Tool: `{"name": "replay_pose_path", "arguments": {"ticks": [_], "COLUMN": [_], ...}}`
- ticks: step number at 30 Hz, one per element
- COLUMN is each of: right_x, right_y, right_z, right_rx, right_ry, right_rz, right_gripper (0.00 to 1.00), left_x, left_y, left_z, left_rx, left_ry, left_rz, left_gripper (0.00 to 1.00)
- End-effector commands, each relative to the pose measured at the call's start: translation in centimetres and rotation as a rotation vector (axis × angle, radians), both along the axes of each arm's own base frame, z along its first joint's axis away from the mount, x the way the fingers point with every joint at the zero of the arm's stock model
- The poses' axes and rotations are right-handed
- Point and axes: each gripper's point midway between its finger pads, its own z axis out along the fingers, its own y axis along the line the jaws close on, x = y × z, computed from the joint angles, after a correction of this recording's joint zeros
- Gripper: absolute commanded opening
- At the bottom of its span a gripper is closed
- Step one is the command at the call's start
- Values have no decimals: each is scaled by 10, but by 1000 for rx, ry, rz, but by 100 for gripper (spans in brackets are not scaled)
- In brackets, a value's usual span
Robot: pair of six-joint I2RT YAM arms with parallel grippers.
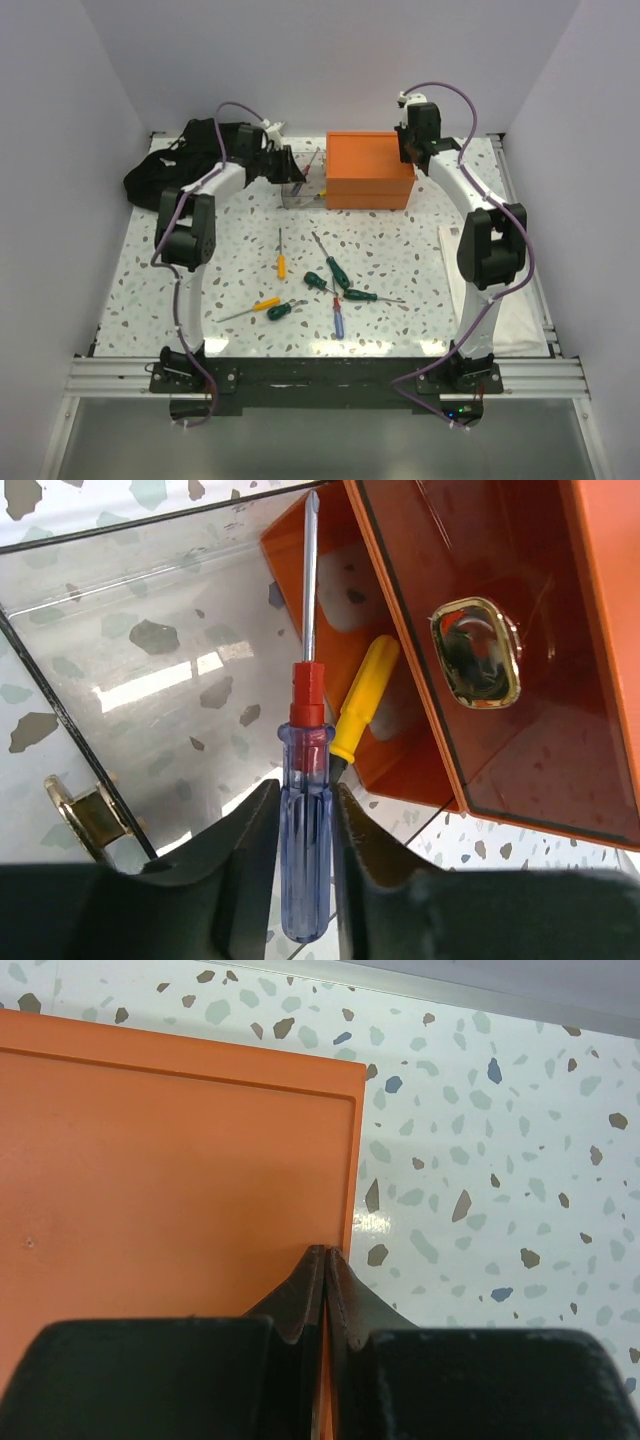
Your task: Sort the tools into containers
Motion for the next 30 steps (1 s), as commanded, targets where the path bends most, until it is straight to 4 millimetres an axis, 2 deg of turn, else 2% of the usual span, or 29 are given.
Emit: {"name": "replay_pose_path", "arguments": {"ticks": [1,2,3,5,6,7,8,9,10,12,13,15,16,19,22,27,30], "right_x": [-40,-39,-39,-38,-37,-37,-37,-37,-36,-36,-36,-36,-36,-37,-38,-41,-44], "right_y": [-12,-12,-11,-12,-12,-11,-11,-10,-11,-11,-10,-10,-10,-10,-10,-12,-12], "right_z": [-68,-69,-69,-69,-69,-70,-70,-71,-71,-72,-73,-73,-73,-75,-75,-75,-76], "right_rx": [-58,-57,-58,-56,-57,-57,-55,-56,-57,-56,-54,-53,-54,-54,-57,-59,-60], "right_ry": [250,250,252,252,250,253,252,255,255,258,260,258,260,264,267,276,285], "right_rz": [-12,-11,-10,-12,-13,-12,-11,-10,-12,-10,-10,-10,-10,-9,-7,-10,-9], "right_gripper": [2,2,2,2,2,2,2,2,2,2,2,2,2,2,3,3,3], "left_x": [2,-1,-4,-10,-14,-24,-32,-38,-55,-73,-92,-106,-122,-153,-169,-189,-205], "left_y": [-4,-2,0,9,14,19,22,28,33,44,51,69,78,85,76,43,33], "left_z": [91,100,121,122,131,123,126,121,105,90,73,50,35,11,3,-3,-18], "left_rx": [-74,-68,-58,23,70,102,131,175,204,284,317,404,443,481,501,477,512], "left_ry": [-252,-284,-338,-369,-411,-365,-366,-368,-283,-244,-148,-41,51,175,175,218,291], "left_rz": [-47,-53,-56,-66,-82,-93,-105,-129,-150,-207,-220,-184,-171,-196,-226,-268,-253], "left_gripper": [39,41,45,55,57,57,57,57,57,58,58,57,57,57,58,58,59]}}
